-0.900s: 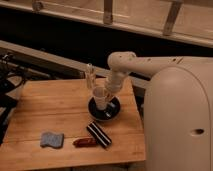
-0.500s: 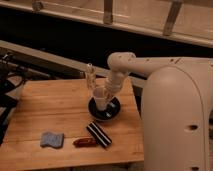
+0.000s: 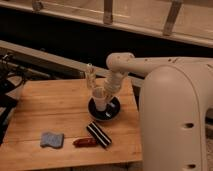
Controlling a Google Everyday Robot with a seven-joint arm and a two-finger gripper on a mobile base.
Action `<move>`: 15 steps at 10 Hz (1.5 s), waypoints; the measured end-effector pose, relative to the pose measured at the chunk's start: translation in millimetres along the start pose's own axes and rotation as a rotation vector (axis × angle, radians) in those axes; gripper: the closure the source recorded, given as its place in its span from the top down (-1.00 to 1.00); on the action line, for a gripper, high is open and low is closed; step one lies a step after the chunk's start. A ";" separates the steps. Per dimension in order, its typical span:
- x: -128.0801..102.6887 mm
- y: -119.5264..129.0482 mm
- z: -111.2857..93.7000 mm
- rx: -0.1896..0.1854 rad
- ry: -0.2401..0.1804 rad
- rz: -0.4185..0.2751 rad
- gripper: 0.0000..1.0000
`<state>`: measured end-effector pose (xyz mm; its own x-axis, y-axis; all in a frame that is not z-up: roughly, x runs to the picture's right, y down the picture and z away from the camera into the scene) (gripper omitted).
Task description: Place the ceramic cup in the ceramic bowl
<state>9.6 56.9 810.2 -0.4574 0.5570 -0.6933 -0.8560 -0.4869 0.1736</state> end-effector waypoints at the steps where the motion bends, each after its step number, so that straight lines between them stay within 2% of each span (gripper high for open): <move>1: 1.4 2.3 0.5 0.001 0.001 -0.003 -0.07; 4: 0.7 2.3 -1.5 0.010 0.006 0.000 0.57; 6: 1.8 6.0 -2.2 0.012 0.009 -0.004 0.79; 10: 2.2 8.5 -6.4 0.015 0.014 -0.004 0.80; 15: 6.8 19.5 -42.5 0.000 -0.020 -0.043 0.80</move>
<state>0.0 22.6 779.1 -0.4253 0.5906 -0.6858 -0.8748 -0.4625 0.1441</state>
